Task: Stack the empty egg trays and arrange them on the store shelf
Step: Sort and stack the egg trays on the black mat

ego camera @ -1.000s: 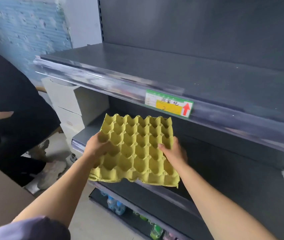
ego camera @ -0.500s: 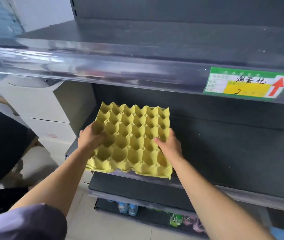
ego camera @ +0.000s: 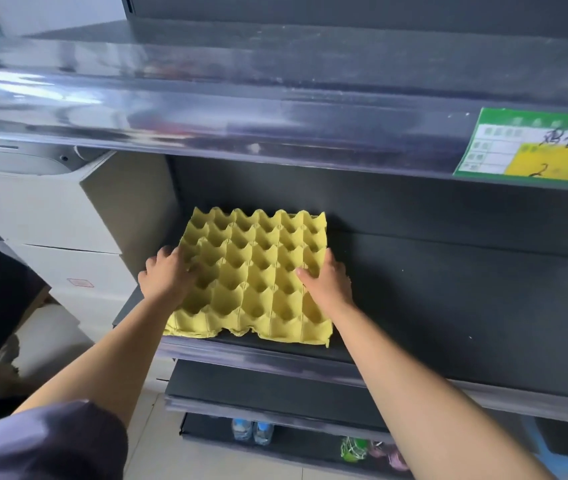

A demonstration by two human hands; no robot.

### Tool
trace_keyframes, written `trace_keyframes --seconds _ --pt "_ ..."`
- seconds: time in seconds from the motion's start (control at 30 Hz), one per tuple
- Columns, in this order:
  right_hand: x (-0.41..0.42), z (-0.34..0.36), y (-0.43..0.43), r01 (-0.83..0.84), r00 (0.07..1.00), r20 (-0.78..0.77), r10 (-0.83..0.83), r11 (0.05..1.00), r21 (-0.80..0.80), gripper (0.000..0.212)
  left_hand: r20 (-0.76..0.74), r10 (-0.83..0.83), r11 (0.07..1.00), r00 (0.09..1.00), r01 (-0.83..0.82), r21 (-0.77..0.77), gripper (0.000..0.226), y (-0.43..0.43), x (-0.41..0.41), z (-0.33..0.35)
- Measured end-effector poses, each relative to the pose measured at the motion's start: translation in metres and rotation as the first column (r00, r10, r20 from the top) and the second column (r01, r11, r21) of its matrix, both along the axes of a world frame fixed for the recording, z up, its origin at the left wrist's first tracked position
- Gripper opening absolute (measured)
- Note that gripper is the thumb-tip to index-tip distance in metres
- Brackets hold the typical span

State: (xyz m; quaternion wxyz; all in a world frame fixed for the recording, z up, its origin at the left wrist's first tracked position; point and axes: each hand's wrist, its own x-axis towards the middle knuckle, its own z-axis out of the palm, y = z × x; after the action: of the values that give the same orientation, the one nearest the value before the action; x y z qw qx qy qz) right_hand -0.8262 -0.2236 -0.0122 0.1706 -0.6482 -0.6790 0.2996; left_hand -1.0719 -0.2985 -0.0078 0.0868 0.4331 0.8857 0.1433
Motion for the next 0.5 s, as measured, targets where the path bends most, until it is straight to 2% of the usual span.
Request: trace_keyframes --seconds 0.07,0.13,0.3,0.5 --pt "0.007 0.008 -0.005 -0.016 0.994 0.104 0.014 1.000 0.025 0.075 -0.122 -0.047 0.998 0.991 0.051 0.031 0.048 -0.003 0.013 0.008" --pt "0.018 0.019 -0.013 -0.051 0.983 0.180 0.038 0.996 0.073 0.067 -0.167 -0.155 0.987 0.974 0.159 0.015 0.050 -0.003 0.029 0.017" --pt "0.059 0.045 -0.034 -0.199 0.915 0.385 0.118 0.964 0.178 0.052 -0.165 -0.312 0.950 0.935 0.308 -0.052 0.046 -0.002 0.077 0.046" --pt "0.141 0.076 -0.051 -0.263 0.870 0.482 0.100 0.923 0.282 0.042 -0.206 -0.431 0.899 0.879 0.437 -0.013 0.031 -0.007 0.149 0.078"
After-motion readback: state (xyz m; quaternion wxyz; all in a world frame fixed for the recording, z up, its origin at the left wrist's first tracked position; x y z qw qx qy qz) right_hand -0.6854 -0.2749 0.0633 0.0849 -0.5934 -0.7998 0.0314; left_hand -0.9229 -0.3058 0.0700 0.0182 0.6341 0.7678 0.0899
